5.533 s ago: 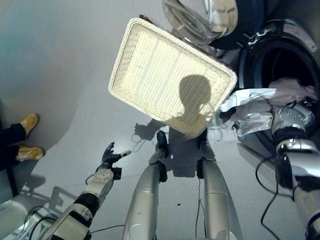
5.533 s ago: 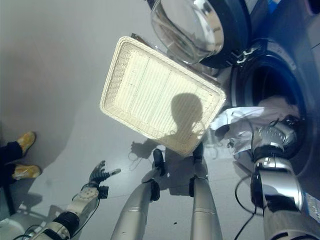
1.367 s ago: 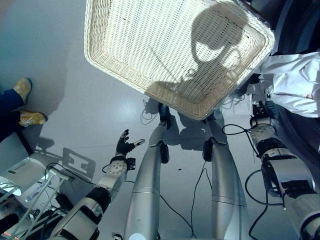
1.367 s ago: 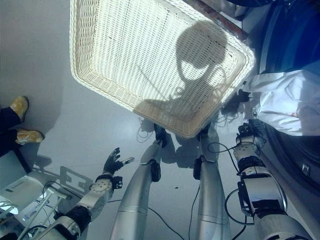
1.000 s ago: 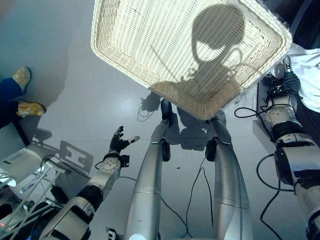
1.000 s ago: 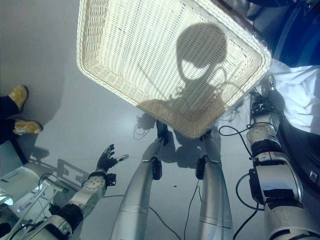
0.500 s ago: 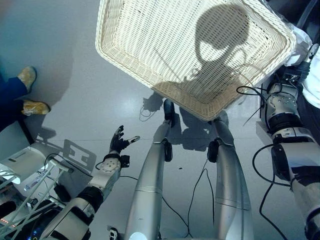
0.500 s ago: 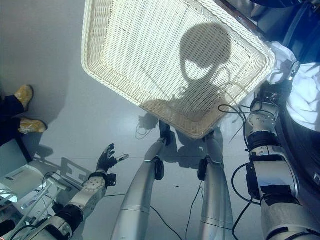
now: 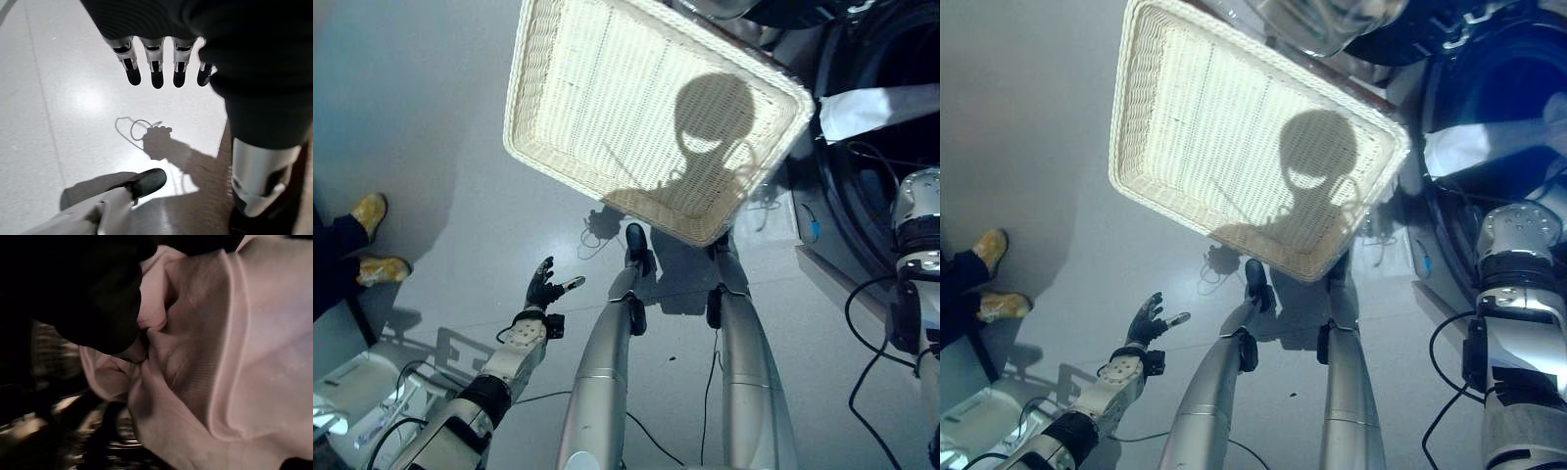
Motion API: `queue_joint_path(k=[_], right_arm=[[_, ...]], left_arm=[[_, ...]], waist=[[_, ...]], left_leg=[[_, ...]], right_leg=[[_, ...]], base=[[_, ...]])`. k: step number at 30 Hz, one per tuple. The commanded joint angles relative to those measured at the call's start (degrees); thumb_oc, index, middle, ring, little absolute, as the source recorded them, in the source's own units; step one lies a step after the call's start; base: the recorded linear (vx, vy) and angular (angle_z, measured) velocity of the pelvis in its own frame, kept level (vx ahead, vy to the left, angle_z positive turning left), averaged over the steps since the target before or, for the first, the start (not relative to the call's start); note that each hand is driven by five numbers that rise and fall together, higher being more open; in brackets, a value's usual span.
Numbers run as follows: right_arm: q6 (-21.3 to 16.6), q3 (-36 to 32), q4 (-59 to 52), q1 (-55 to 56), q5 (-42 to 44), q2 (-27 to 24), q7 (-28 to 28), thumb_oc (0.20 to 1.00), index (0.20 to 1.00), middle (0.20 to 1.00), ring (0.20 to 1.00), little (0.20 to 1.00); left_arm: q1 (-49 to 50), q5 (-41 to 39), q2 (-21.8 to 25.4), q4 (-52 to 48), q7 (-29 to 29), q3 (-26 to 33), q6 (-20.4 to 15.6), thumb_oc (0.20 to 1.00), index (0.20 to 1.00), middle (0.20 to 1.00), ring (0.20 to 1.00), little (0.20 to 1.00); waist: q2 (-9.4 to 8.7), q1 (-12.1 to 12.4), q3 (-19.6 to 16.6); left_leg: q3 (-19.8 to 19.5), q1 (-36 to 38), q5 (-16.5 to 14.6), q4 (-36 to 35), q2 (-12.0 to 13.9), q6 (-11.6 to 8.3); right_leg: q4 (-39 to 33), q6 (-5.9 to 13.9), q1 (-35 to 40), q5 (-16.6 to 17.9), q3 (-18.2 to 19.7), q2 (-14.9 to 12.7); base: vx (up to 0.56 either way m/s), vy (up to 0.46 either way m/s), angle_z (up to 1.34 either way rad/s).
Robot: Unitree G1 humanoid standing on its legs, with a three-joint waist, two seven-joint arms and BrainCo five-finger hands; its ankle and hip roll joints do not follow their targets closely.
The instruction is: Put the clothes into the washing machine.
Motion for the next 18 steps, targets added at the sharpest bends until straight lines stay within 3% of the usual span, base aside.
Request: queue_joint_path(k=[1, 2, 3, 5, 6, 8, 10, 11, 12, 13, 14, 15, 16, 17, 18], right_arm=[[1.83, 0.70, -3.60, 2.40, -5.75, -10.43, -5.30, 0.200, 0.200, 0.200, 0.200, 0.200], [3.06, 0.61, -3.19, 2.73, -5.48, -10.84, -5.57, 0.200, 0.200, 0.200, 0.200, 0.200], [8.29, 0.60, -0.02, 4.15, -3.38, -13.43, -5.09, 0.200, 0.200, 0.200, 0.200, 0.200], [10.10, 0.70, 0.42, 4.42, -3.04, -14.06, -5.56, 0.200, 0.200, 0.200, 0.200, 0.200], [7.67, 0.52, 3.28, 5.17, 1.65, -17.63, -6.98, 0.200, 0.200, 0.200, 0.200, 0.200], [-2.86, -3.66, 2.14, 8.13, 10.22, -19.33, -6.88, 0.209, 0.209, 0.209, 0.209, 0.209], [-5.06, -8.07, 2.38, 13.22, 14.81, -19.06, -8.78, 0.570, 0.570, 0.570, 0.570, 0.570], [-3.75, -10.83, 4.92, 15.59, 22.11, -19.03, -8.77, 1.000, 1.000, 1.000, 1.000, 1.000], [-0.67, -12.16, 7.97, 16.27, 25.06, -19.48, -8.65, 1.000, 1.000, 1.000, 1.000, 1.000], [7.45, -12.49, 13.25, 16.09, 26.21, -20.78, -8.97, 1.000, 1.000, 1.000, 1.000, 1.000], [13.08, -12.04, 14.04, 15.96, 26.21, -20.67, -10.39, 1.000, 1.000, 1.000, 1.000, 1.000], [16.26, -11.95, 14.22, 15.92, 26.21, -20.60, -11.00, 1.000, 1.000, 1.000, 1.000, 1.000], [27.02, -11.12, 15.26, 16.17, 26.21, -19.22, -9.58, 1.000, 1.000, 1.000, 1.000, 1.000], [33.69, -10.80, 15.58, 16.23, 26.21, -18.38, -7.89, 1.000, 1.000, 1.000, 1.000, 1.000], [44.90, -8.50, 16.51, 16.30, 26.21, -16.70, -3.16, 1.000, 1.000, 1.000, 1.000, 1.000]], left_arm=[[6.86, -2.34, 1.35, 0.12, -1.08, 1.05, 0.92, 1.000, 1.000, 1.000, 1.000, 1.000], [6.87, -2.34, 1.43, 0.29, -1.16, 1.17, 1.01, 1.000, 1.000, 1.000, 1.000, 1.000], [7.02, -2.16, 2.26, 1.24, -2.03, 1.92, 1.31, 1.000, 1.000, 1.000, 1.000, 1.000], [7.03, -2.14, 2.45, 1.47, -2.20, 2.10, 1.40, 1.000, 1.000, 1.000, 1.000, 1.000], [7.75, -1.70, 3.21, 3.29, -3.86, 3.31, 0.60, 1.000, 1.000, 1.000, 1.000, 1.000], [8.67, -1.57, 3.74, 4.84, -4.58, 4.02, -0.47, 1.000, 1.000, 1.000, 1.000, 1.000], [8.58, -1.18, 4.05, 5.23, -4.74, 4.48, -0.01, 1.000, 1.000, 1.000, 1.000, 1.000], [7.94, -0.81, 4.17, 5.74, -5.00, 4.76, 0.69, 1.000, 1.000, 1.000, 1.000, 1.000], [7.15, -0.98, 4.40, 6.13, -5.08, 4.26, 1.06, 1.000, 1.000, 1.000, 1.000, 1.000], [5.39, -1.78, 5.60, 6.41, -5.68, 3.43, 2.25, 1.000, 1.000, 1.000, 1.000, 1.000], [4.86, -1.98, 6.12, 6.23, -5.92, 3.22, 2.69, 1.000, 1.000, 1.000, 1.000, 1.000], [4.75, -2.04, 6.30, 6.14, -5.98, 3.19, 2.81, 1.000, 1.000, 1.000, 1.000, 1.000], [4.18, -1.95, 6.78, 5.78, -6.39, 3.13, 3.27, 1.000, 1.000, 1.000, 1.000, 1.000], [4.00, -1.98, 7.12, 5.51, -6.59, 3.17, 3.46, 1.000, 1.000, 1.000, 1.000, 1.000], [3.38, -2.03, 7.87, 4.93, -6.77, 2.94, 3.95, 1.000, 1.000, 1.000, 1.000, 1.000]], waist=[[4.24, -2.03, -0.36], [4.05, -2.13, -0.36], [3.06, -2.48, -0.36], [2.82, -2.58, -0.36], [1.85, -2.75, -0.36], [0.76, -3.71, -0.36], [-0.05, -4.06, -0.36], [-0.49, -4.09, -0.36], [-0.63, -3.88, -0.36], [-0.79, -3.48, -0.36], [-0.86, -3.26, -0.36], [-0.89, -3.21, -0.36], [-0.77, -2.81, -0.36], [-0.75, -2.63, -0.36], [-0.64, -2.10, -0.36]], left_leg=[[0.58, 2.64, 2.28, -5.89, -1.38, -1.79], [0.60, 2.86, 2.24, -5.91, -1.36, -1.79], [0.82, 3.90, 2.18, -6.12, -1.17, -1.80], [0.86, 4.12, 2.16, -6.19, -1.11, -1.79], [0.92, 5.29, 1.87, -6.45, -0.87, -1.79], [0.84, 5.85, 1.41, -5.95, -0.52, -1.83], [0.74, 5.90, 1.11, -5.17, -0.33, -1.93], [0.54, 5.84, 0.81, -4.25, -0.41, -1.78], [0.32, 5.71, 0.60, -3.72, -0.48, -1.66], [-0.03, 5.32, 0.36, -2.85, -0.48, -1.39], [-0.20, 4.97, 0.30, -2.43, -0.47, -1.29], [-0.27, 4.83, 0.27, -2.27, -0.47, -1.27], [-0.58, 4.41, 0.39, -2.09, -0.70, -1.06], [-0.68, 4.29, 0.51, -2.15, -0.82, -0.97], [-0.78, 4.01, 0.70, -2.40, -0.84, -0.90]], right_leg=[[8.26, 1.92, 1.70, -10.37, -2.71, 4.83], [8.18, 1.92, 1.96, -10.33, -2.76, 4.84], [7.62, 1.80, 3.21, -10.03, -3.01, 5.03], [7.56, 1.75, 3.47, -10.03, -3.06, 5.09], [7.06, 1.58, 4.89, -10.05, -3.44, 5.19], [7.35, 1.55, 5.79, -10.25, -3.93, 5.20], [7.95, 1.57, 5.97, -10.38, -4.18, 5.13], [8.56, 1.53, 6.02, -10.50, -4.24, 5.09], [8.96, 1.50, 5.97, -10.63, -4.13, 5.07], [9.53, 1.44, 5.88, -10.69, -4.15, 4.90], [9.79, 1.39, 5.73, -10.65, -4.31, 4.83], [9.89, 1.38, 5.66, -10.66, -4.39, 4.80], [9.88, 1.28, 5.45, -10.54, -4.47, 4.73], [9.73, 1.23, 5.43, -10.45, -4.59, 4.69], [9.46, 1.17, 5.28, -10.34, -4.73, 4.53]], base=[[0.00, -0.010, -0.12], [0.01, -0.038, -0.05], [0.01, -0.035, -0.02], [0.02, -0.043, -0.01], [0.04, -0.065, 0.00], [0.04, -0.100, 0.00], [0.03, -0.093, -0.05], [0.04, -0.073, -0.07], [0.04, -0.117, -0.05], [0.03, -0.114, -0.01], [0.01, -0.102, 0.04], [0.01, -0.080, 0.07], [0.01, -0.064, 0.07], [0.00, -0.086, 0.07], [-0.02, -0.077, 0.13]])
